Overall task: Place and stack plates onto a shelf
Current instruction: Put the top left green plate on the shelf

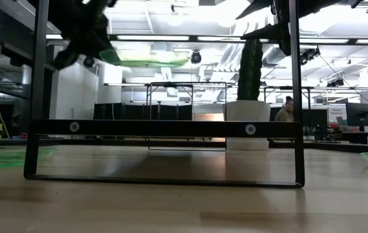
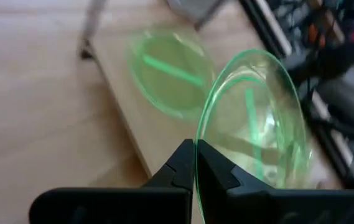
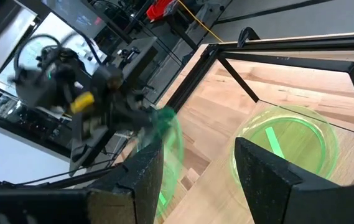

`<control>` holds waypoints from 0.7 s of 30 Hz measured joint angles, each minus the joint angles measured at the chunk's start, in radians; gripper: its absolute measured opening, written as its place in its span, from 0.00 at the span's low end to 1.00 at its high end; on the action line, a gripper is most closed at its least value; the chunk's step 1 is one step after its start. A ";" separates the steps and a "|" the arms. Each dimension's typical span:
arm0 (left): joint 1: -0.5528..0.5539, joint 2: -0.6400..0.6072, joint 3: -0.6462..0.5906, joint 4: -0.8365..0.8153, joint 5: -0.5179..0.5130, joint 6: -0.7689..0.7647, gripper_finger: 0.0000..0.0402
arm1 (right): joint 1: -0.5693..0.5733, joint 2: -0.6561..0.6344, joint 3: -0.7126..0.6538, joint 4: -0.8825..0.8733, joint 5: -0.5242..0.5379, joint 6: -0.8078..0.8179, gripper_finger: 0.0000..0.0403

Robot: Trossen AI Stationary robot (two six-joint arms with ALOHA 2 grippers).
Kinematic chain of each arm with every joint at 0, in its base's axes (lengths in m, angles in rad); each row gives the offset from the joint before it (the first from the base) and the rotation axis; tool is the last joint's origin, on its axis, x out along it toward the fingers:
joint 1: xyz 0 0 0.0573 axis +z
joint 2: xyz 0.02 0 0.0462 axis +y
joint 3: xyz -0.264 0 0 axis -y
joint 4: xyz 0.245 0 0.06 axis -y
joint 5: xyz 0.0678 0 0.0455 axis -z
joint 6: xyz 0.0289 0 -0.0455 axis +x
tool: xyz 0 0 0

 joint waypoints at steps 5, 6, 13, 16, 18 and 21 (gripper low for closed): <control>-0.072 0.193 0.000 0.124 -0.008 0.013 0.00 | 0.000 0.000 0.000 0.000 0.017 -0.025 0.45; -0.078 0.224 0.000 0.148 -0.008 0.003 0.00 | 0.000 0.000 0.000 -0.003 0.029 -0.025 0.45; -0.099 0.366 0.000 0.256 -0.009 -0.051 0.00 | -0.001 0.000 0.000 -0.009 0.045 -0.033 0.45; -0.099 0.405 0.000 0.282 -0.007 -0.072 0.00 | -0.001 0.000 0.000 -0.014 0.045 -0.033 0.45; -0.099 0.431 0.001 0.322 0.000 -0.080 0.00 | -0.001 0.000 0.000 -0.021 0.045 -0.033 0.45; -0.099 0.463 0.001 0.365 0.022 -0.082 0.00 | -0.001 0.000 0.000 -0.023 0.046 -0.033 0.45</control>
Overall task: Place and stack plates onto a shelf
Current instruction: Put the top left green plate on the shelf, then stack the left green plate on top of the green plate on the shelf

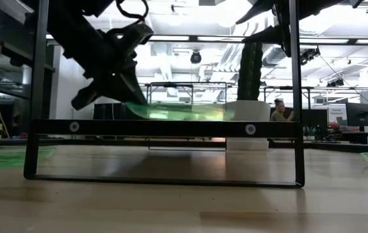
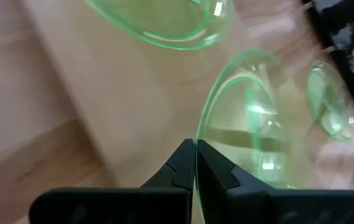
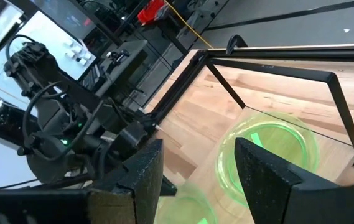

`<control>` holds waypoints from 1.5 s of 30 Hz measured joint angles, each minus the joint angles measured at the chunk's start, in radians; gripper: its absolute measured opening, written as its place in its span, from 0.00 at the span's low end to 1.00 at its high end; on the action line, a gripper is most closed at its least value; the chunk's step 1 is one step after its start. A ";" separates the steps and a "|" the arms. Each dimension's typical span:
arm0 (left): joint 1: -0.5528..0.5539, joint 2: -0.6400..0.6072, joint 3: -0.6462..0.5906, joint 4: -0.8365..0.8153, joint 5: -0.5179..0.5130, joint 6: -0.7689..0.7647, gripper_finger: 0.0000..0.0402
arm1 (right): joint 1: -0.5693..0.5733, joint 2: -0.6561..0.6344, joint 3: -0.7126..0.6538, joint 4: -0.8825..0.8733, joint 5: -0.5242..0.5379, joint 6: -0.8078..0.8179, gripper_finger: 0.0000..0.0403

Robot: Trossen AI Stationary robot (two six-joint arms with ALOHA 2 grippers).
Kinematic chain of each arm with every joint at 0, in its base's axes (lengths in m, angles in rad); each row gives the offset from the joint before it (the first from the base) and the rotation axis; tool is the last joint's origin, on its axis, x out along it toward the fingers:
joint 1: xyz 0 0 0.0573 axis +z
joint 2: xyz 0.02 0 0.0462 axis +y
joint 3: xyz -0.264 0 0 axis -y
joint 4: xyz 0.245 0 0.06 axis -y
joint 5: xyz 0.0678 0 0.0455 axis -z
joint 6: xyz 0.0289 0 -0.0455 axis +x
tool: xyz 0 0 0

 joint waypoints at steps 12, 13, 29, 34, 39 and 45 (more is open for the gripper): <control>0.041 0.016 0.000 0.011 0.062 0.049 0.09 | 0.000 0.000 0.000 0.002 0.014 0.007 0.45; 0.046 0.010 0.000 0.011 0.077 0.060 0.11 | 0.000 0.000 0.000 0.004 0.014 0.007 0.45; 0.114 -0.387 -0.002 -0.321 0.224 0.426 0.33 | 0.000 0.000 0.000 0.003 0.005 0.007 0.45; 0.078 -0.499 -0.024 -0.586 0.310 0.557 0.32 | 0.000 0.000 0.000 0.000 0.004 0.007 0.45; 0.082 -0.468 -0.068 -0.699 0.388 0.727 0.32 | 0.000 0.000 0.000 -0.006 0.004 0.005 0.45; 0.077 -0.345 -0.101 -0.532 0.411 0.943 0.32 | 0.000 0.001 0.000 -0.016 0.003 0.007 0.45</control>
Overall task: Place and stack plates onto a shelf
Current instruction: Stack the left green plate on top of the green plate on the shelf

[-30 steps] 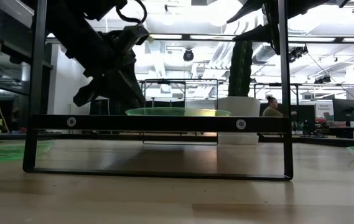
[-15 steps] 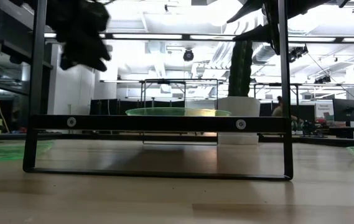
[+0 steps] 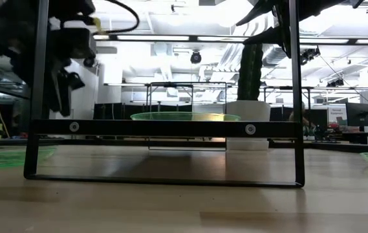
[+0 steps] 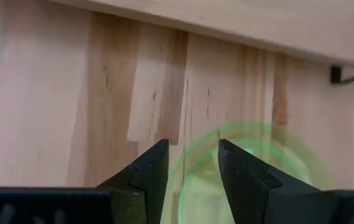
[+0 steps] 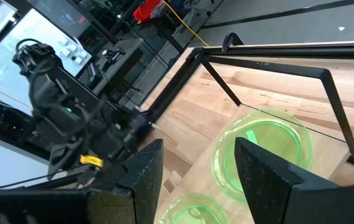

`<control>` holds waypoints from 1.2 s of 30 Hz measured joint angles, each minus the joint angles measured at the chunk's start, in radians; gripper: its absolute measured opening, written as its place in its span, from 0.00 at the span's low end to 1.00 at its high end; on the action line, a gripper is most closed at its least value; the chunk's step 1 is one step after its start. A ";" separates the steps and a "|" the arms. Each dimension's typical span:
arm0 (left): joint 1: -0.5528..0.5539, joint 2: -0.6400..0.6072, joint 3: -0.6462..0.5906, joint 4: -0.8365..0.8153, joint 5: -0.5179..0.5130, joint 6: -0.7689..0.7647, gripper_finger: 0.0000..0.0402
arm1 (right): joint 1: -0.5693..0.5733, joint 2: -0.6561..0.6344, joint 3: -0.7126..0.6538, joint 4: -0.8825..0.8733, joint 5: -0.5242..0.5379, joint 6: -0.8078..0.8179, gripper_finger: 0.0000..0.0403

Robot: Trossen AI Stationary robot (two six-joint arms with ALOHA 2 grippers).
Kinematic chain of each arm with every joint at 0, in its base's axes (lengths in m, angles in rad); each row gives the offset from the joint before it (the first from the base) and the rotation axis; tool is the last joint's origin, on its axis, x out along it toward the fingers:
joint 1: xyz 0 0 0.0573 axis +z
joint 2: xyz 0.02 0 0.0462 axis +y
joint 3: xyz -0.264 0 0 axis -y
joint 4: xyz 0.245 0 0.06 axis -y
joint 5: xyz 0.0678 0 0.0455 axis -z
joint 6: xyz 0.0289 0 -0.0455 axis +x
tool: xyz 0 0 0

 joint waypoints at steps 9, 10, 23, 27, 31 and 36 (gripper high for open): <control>-0.004 0.197 0.004 0.098 0.001 0.174 0.32 | 0.000 0.001 0.000 -0.014 0.000 -0.010 0.45; -0.003 0.206 0.004 0.104 0.003 0.191 0.32 | 0.000 0.001 0.000 -0.017 0.000 -0.010 0.45; -0.002 0.242 -0.004 0.130 0.149 0.334 0.32 | 0.000 0.002 0.000 -0.041 0.000 -0.009 0.45; -0.003 0.269 -0.005 0.134 0.153 0.383 0.32 | 0.000 0.002 0.000 -0.045 0.000 -0.007 0.45; -0.003 0.312 -0.006 0.151 0.150 0.403 0.32 | 0.000 0.002 0.000 -0.044 0.000 -0.007 0.45; -0.003 0.343 -0.002 0.155 0.152 0.406 0.32 | 0.000 0.002 0.000 -0.040 0.000 -0.007 0.45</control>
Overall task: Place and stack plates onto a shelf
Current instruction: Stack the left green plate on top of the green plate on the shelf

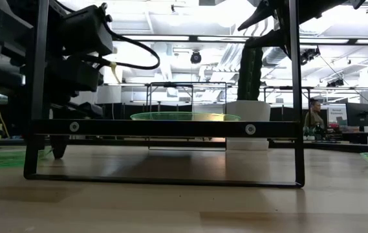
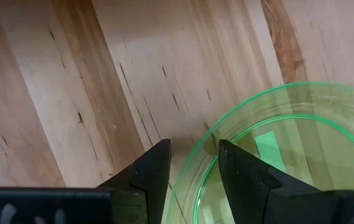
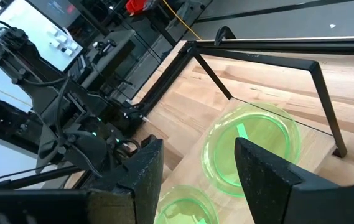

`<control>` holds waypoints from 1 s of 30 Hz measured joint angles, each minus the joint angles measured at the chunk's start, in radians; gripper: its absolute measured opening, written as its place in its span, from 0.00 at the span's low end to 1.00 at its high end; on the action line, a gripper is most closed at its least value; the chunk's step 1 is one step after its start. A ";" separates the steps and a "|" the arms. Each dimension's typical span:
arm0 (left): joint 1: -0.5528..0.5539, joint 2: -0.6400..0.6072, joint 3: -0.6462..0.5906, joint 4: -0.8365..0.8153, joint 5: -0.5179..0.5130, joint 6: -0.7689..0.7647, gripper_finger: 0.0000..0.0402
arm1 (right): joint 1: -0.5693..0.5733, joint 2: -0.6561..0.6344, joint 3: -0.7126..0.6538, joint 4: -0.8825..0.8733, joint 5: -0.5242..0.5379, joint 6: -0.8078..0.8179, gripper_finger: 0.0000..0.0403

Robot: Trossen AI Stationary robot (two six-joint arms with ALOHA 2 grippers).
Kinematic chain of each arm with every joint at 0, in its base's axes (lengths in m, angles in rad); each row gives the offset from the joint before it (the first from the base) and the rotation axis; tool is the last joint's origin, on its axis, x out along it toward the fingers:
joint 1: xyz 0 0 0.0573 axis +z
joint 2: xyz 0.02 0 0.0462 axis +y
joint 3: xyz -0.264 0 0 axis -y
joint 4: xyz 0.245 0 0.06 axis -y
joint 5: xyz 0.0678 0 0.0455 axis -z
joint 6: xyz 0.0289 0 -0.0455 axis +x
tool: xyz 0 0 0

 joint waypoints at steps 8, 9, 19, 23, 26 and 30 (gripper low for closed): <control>0.000 0.003 -0.001 -0.006 -0.006 0.013 0.23 | 0.000 0.000 0.000 -0.004 0.000 0.000 0.45; 0.001 0.003 -0.001 -0.007 -0.011 0.004 0.19 | 0.000 0.000 0.000 -0.004 0.000 0.000 0.45; 0.066 -0.061 0.056 -0.162 -0.077 -0.079 0.00 | 0.000 0.000 0.000 -0.010 0.000 -0.003 0.45; 0.113 -0.174 0.072 -0.271 -0.167 -0.152 0.00 | 0.000 0.000 0.000 -0.019 0.000 -0.003 0.45; 0.134 -0.303 0.077 -0.311 -0.256 -0.288 0.00 | 0.000 0.000 0.000 -0.023 0.001 -0.003 0.45; 0.138 -0.479 0.077 -0.312 -0.432 -0.547 0.00 | 0.000 0.000 0.000 -0.030 0.001 -0.002 0.45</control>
